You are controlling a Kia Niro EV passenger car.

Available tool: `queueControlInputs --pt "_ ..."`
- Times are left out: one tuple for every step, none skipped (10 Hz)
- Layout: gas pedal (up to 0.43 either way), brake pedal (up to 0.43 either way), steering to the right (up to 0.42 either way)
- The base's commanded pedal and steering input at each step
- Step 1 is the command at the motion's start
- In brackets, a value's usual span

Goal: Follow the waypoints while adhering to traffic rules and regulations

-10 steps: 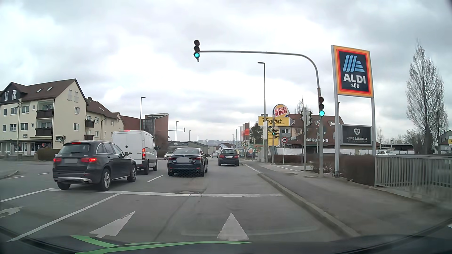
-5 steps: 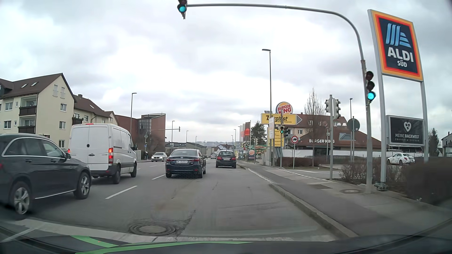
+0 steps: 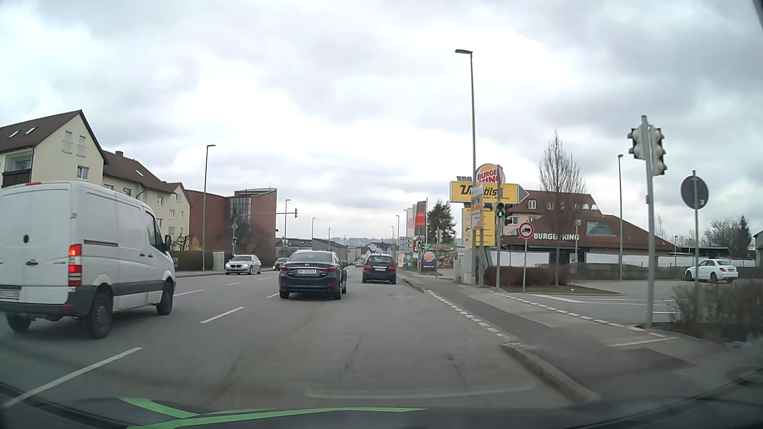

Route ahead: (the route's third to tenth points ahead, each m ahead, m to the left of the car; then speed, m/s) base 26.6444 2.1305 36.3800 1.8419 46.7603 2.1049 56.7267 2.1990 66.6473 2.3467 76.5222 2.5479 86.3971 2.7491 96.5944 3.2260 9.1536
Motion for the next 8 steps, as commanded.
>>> queueControlInputs --pt "0.118 0.0 -0.005" --pt "0.118 0.0 -0.006" --pt "0.087 0.0 -0.004" --pt "0.098 0.0 -0.004" --pt "0.098 0.0 -0.004" --pt "0.098 0.0 -0.002" --pt "0.098 0.0 -0.001" --pt "0.098 0.0 -0.001"
